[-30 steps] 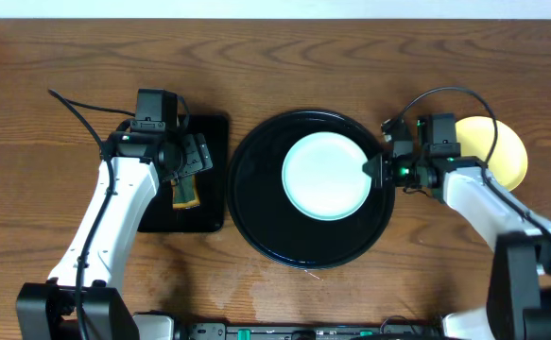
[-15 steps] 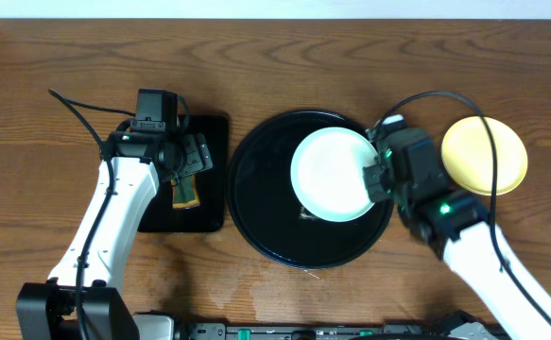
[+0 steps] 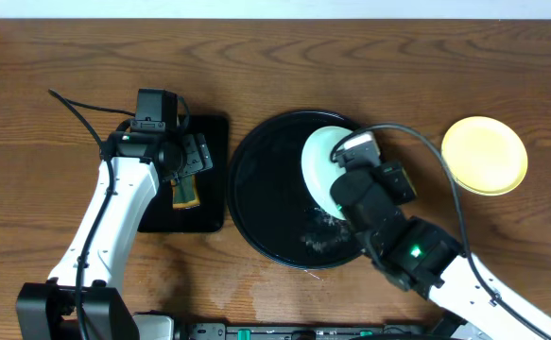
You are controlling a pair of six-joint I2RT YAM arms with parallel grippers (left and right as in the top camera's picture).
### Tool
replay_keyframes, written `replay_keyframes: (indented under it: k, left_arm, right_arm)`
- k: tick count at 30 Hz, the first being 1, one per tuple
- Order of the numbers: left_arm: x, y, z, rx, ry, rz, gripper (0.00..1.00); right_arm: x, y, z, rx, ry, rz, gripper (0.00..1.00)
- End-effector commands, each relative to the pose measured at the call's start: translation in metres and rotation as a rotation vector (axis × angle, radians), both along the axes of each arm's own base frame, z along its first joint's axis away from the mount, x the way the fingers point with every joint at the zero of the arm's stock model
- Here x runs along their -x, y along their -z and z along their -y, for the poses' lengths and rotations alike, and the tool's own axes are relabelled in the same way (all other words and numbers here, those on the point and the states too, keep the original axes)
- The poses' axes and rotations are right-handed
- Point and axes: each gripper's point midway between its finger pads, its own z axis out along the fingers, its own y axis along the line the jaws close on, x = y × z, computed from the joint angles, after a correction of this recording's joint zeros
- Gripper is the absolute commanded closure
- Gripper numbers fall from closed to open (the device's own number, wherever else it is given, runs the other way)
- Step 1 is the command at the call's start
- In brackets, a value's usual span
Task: Clean dirty plates on tray and stack at the side
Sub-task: 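Lift the pale blue plate with the right gripper and carry it right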
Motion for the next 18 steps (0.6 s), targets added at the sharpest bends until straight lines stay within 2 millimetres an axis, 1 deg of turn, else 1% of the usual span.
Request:
replay_keyframes:
  k: [1,5,11,18]
  left_arm:
    - [-0.004,-0.005,-0.001,0.002,-0.001,0.014,0.13]
    - [-0.004,-0.005,-0.001,0.002,-0.001,0.014,0.13]
    - [-0.004,-0.005,-0.001,0.002,-0.001,0.014,0.13]
    - [-0.004,-0.005,-0.001,0.002,-0.001,0.014,0.13]
  right_arm:
    - [0.004,-0.021,0.0,0.115,0.0,0.089,0.99]
    - [0.005,-0.027,-0.01,0.144,-0.046,0.11,0.99]
    - [0.003,-0.033,-0.013,0.148,-0.057,0.134,0.99]
    - [0.002,-0.033,-0.014,0.161,-0.064,0.134,0.99]
